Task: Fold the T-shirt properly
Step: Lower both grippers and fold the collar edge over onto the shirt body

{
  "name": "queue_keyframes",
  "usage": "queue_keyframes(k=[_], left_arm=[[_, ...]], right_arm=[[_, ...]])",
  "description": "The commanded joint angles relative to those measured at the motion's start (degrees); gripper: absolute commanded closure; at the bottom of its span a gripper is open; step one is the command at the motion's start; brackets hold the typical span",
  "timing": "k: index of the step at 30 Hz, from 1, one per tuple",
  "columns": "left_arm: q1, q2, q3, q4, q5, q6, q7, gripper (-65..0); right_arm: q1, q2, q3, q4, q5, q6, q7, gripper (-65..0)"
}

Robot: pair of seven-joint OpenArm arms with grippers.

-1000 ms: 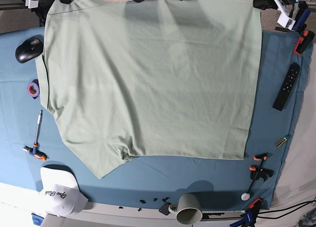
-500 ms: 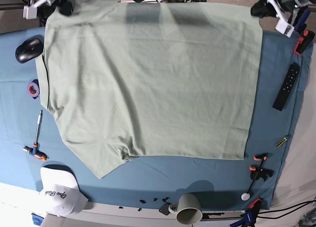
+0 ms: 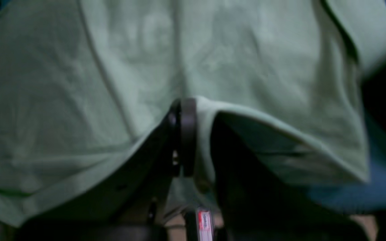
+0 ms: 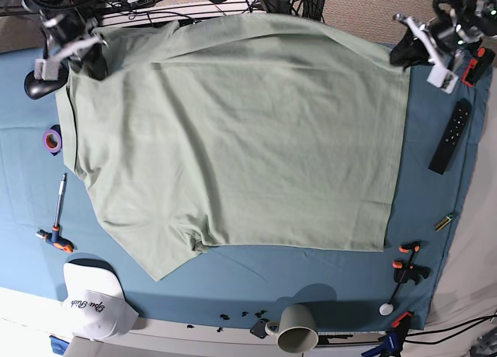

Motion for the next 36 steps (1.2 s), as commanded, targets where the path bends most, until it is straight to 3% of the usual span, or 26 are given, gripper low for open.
queue_keyframes(k=[1, 6, 11, 19, 24, 36], left_arm=[[-0.8, -0.8, 0.6, 0.7, 0.2, 0.5, -1.4, 0.0], [-6.1, -0.8, 2.7, 0.7, 4.7, 0.9, -2.6, 0.0], [-9.5, -0.8, 2.7, 0.7, 7.1, 3.7, -3.6, 0.0], [-10.4, -0.8, 2.7, -0.7, 8.0, 5.0, -5.0, 0.0], [-12.4, -0.8, 2.7, -3.9, 8.5, 7.7, -5.6, 0.0], [-16.9, -0.8, 2.7, -8.0, 8.4, 7.8, -6.0, 0.0]], right_arm=[[0.6, 0.6, -0.9, 0.9, -0.4, -0.2, 2.4, 0.0], [3.9, 0.7, -7.6, 0.9, -9.2, -2.4, 5.4, 0.0], [6.4, 0.6, -11.7, 0.9, -15.6, -4.1, 8.0, 0.0], [10.4, 0.6, -12.6, 0.2, -23.7, -11.7, 12.1, 0.0], [13.4, 0.6, -12.6, -4.9, -24.0, -13.0, 12.8, 0.0], [18.9, 0.7, -12.6, -14.9, -23.3, -12.9, 13.3, 0.0]])
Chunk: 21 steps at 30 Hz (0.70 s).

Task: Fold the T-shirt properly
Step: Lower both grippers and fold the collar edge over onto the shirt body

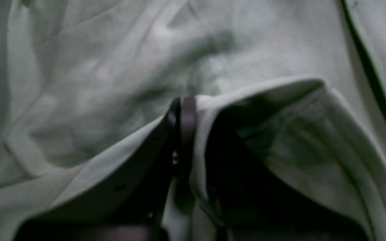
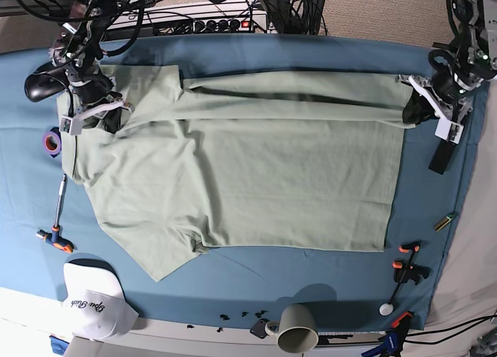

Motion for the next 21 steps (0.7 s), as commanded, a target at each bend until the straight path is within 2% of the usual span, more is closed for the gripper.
queue_keyframes(k=[1, 5, 8, 11, 17, 21], left_arm=[[-0.4, -1.0, -0.4, 0.7, -0.6, 0.0, -1.5, 0.0], [-0.4, -1.2, -0.4, 0.7, -0.6, 0.0, -1.4, 0.0], [-0.5, -1.5, -0.4, 0.7, -0.6, 0.0, -1.5, 0.0], [-0.6, -1.4, -0.4, 0.7, -0.6, 0.0, -1.4, 0.0], [-0.6, -1.5, -0.4, 0.7, -0.6, 0.0, -1.4, 0.0], [-0.6, -1.5, -0.4, 0.7, -0.6, 0.0, -1.5, 0.0]], right_arm=[[0.5, 0.6, 0.1, 0.4, -0.3, 0.1, 0.0, 0.0], [0.4, 0.6, 0.1, 0.4, 0.2, 0.0, -2.1, 0.0], [0.1, 0.6, 0.1, 0.4, 4.3, 0.2, -4.7, 0.0], [-0.1, 0.6, 0.1, 0.4, 7.1, 2.4, -6.0, 0.0], [-0.3, 0.6, 0.1, 1.0, 8.6, 3.0, -7.1, 0.0], [-2.6, 0.6, 0.2, 6.1, 8.6, 3.0, -7.3, 0.0]])
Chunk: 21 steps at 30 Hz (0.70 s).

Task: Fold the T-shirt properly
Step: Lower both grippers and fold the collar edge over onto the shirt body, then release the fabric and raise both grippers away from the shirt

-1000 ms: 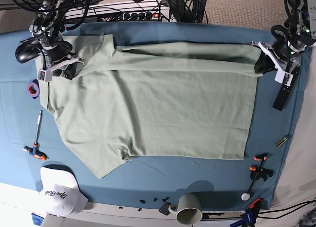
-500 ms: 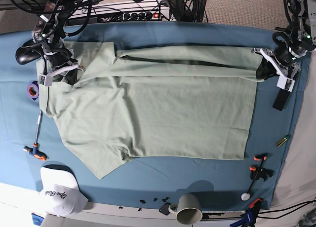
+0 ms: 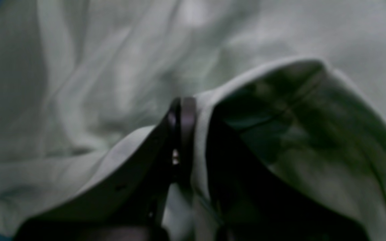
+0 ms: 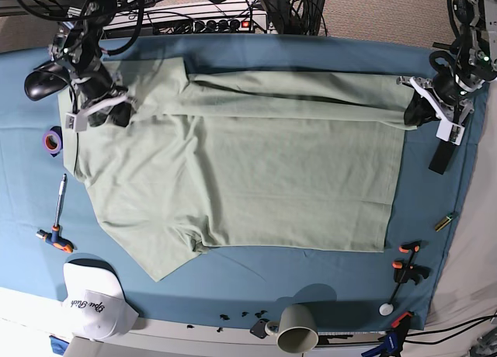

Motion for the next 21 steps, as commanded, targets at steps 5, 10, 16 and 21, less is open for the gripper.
queue_keyframes(k=[5, 10, 16, 21], left_arm=[[-0.7, -1.1, -0.4, 0.7, -0.6, 0.0, -2.8, 0.0], [-2.1, -1.1, -0.4, 0.7, -0.6, 0.0, -2.8, 0.0], [-3.5, -1.1, -0.4, 0.7, 0.1, 1.9, -2.9, 0.0], [-3.5, -1.1, -0.4, 0.7, 0.3, 1.9, -2.9, 0.0]], right_arm=[[-1.5, 0.7, 0.3, 7.6, -3.7, 0.3, 2.6, 0.0], [-1.4, 0.7, 0.3, 7.8, -5.5, 0.3, 5.0, 0.0], [-0.9, 0.7, 0.3, 7.8, -7.9, -1.2, 7.1, 0.0], [0.9, 0.7, 0.3, 7.8, -8.7, -1.9, 7.1, 0.0]])
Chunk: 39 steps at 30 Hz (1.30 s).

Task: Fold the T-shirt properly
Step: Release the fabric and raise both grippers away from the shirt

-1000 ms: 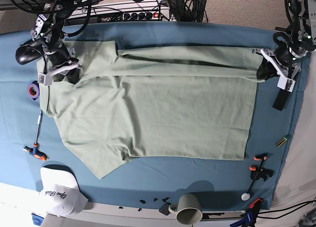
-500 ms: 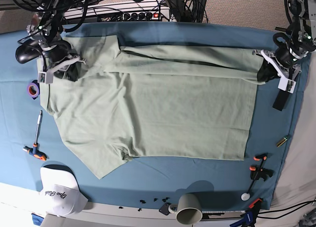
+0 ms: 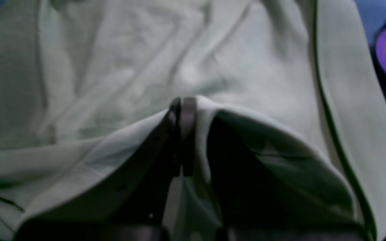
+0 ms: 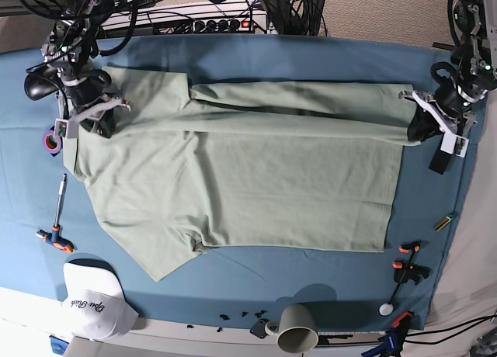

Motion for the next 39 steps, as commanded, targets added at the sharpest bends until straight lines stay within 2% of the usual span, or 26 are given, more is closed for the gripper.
queue_keyframes(k=[1, 10, 15, 16, 17, 19, 20, 21, 24, 26, 29, 31, 35, 37, 39], left_arm=[[-0.3, -1.1, -0.4, 0.8, -0.2, 0.0, -1.5, 0.0], [-0.4, -1.1, -0.4, 0.8, -0.3, 0.0, -1.5, 0.0], [-0.3, -1.1, -0.4, 0.8, -0.2, 0.0, -1.5, 0.0], [-0.3, -1.1, -0.4, 0.8, -0.2, -0.3, -1.5, -1.6], [-0.3, -1.1, -0.4, 0.8, -0.2, -0.5, -1.5, -10.3], [-0.3, -1.1, -0.4, 0.8, -0.2, -0.6, -1.5, -28.4], [-0.3, -1.1, -0.4, 0.8, -0.2, -0.3, -1.5, -34.3], [-0.3, -1.1, -0.4, 0.8, -0.2, 0.2, -1.5, -36.6], [-0.3, -1.1, -0.4, 0.8, 2.1, 2.0, -1.5, -36.5], [-0.3, -1.3, -0.5, 0.8, 3.0, 2.6, -1.2, -36.5], [-0.3, -2.1, -1.1, 0.9, 3.0, 2.6, 1.4, -36.5], [0.2, -3.2, -2.6, 1.4, 2.7, 2.3, 3.1, -36.5], [3.5, -5.2, -8.9, 4.8, 0.5, 1.4, 3.7, -36.4], [5.3, -5.7, -13.6, 6.4, -1.3, -0.3, 3.7, -36.4], [6.6, -5.8, -18.1, 7.5, -3.1, -0.7, 3.8, -36.2]], right_arm=[[0.7, 0.7, 0.2, 1.0, 0.2, -0.4, 1.9, 0.0], [1.0, 0.7, 0.2, 1.0, -0.2, -1.1, 3.2, 0.0], [1.0, 0.7, 0.1, 1.0, -3.6, -1.1, 3.2, 0.0], [1.0, 0.7, 0.2, 1.0, -4.3, -1.1, 3.2, 0.0], [1.0, 0.7, 0.2, 1.0, -4.9, -1.1, 3.3, -1.0], [1.0, 0.7, 0.2, 1.0, -5.8, -1.1, 3.4, -16.7], [1.0, 0.7, 0.2, 1.0, -6.4, -1.1, 3.4, -24.0], [1.0, 0.7, 0.2, 1.0, -6.8, -1.3, 3.4, -28.3], [1.0, 0.7, 0.2, 1.0, -7.0, -3.4, 3.6, -29.0], [1.0, 0.7, 0.5, 1.0, -7.0, -3.7, 3.0, -29.0], [0.8, 0.7, 2.3, 1.3, -6.0, -3.7, -0.5, -29.0], [0.0, 0.7, 4.6, 2.3, -2.7, -3.6, -3.5, -29.0], [-5.0, 0.6, 10.1, 8.1, 5.4, -0.9, -6.6, -29.0], [-8.5, 0.5, 12.6, 11.7, 8.1, -0.2, -7.0, -29.0], [-11.9, 0.5, 14.5, 13.8, 9.4, -0.2, -7.0, -29.0]])
